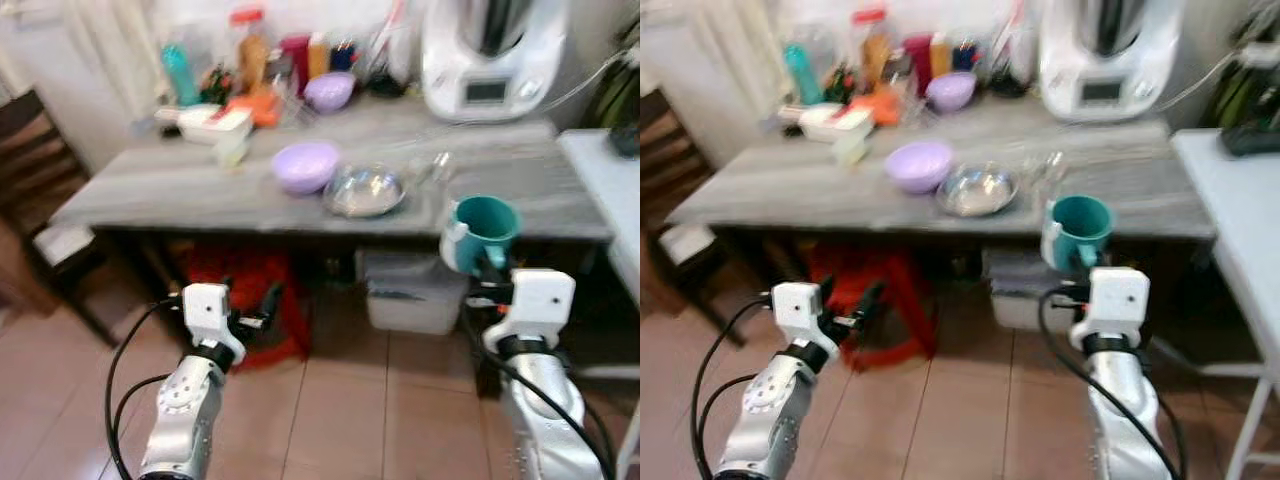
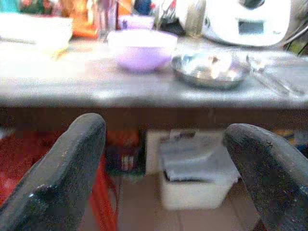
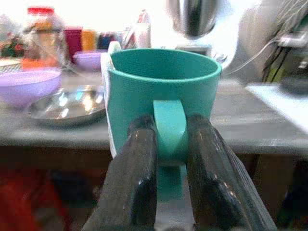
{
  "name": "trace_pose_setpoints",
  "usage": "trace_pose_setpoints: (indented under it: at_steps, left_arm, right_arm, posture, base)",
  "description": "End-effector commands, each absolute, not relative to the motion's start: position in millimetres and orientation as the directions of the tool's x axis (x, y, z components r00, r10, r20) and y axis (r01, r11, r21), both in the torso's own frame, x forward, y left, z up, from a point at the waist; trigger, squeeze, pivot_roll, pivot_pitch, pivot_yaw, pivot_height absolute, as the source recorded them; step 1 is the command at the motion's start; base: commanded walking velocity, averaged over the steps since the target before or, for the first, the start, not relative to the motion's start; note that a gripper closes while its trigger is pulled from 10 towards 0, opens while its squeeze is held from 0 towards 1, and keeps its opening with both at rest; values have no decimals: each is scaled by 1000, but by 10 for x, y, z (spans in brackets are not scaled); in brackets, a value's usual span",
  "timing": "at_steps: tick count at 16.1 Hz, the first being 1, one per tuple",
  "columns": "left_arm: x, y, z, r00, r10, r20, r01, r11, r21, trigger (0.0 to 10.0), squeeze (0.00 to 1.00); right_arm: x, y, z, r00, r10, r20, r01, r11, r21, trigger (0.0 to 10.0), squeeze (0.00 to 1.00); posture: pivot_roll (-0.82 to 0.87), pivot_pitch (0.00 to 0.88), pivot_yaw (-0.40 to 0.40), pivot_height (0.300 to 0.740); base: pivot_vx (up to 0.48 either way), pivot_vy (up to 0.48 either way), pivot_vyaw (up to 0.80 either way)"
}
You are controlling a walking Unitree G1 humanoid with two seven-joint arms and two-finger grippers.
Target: Setting the table
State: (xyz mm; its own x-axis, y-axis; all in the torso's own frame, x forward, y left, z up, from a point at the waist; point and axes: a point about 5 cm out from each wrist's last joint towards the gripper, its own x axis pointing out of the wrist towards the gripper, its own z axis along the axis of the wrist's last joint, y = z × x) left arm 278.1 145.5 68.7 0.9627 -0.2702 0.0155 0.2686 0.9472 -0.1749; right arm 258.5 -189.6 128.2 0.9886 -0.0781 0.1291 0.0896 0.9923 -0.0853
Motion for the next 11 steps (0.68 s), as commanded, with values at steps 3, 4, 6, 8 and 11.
trace_pose_setpoints:
  at_steps: [3,4,6,8,11]
  left_arm:
    - [2794,1564,708,970,-244,12,243,958,-153,10000,0]
    - [2795,1559,707,969,-246,11,245,957,-153,10000,0]
    - [2800,1547,708,968,-250,12,249,956,-154,10000,0]
    - [2802,1540,710,968,-252,13,251,956,-154,10000,0]
    - [2785,1529,707,965,-261,11,259,953,-156,10000,0]
  right_arm:
    - [2617,-1788,1335,987,-48,154,59,996,-65,10000,0]
    - [2619,-1791,1333,987,-48,153,59,996,-67,10000,0]
    - [2628,-1791,1337,987,-47,155,58,996,-68,10000,0]
    - [2637,-1786,1348,986,-44,158,55,996,-70,10000,0]
    - [2676,-1782,1396,984,-39,175,53,996,-77,10000,0]
  posture:
    - [-111,0,113,740]
    - [-111,0,113,740]
    - [-113,0,111,740]
    - [-113,0,110,740]
    - [-114,0,110,740]
  base:
    - [380,0,0]
    - [382,0,0]
    - [381,0,0]
    - [379,0,0]
    - [381,0,0]
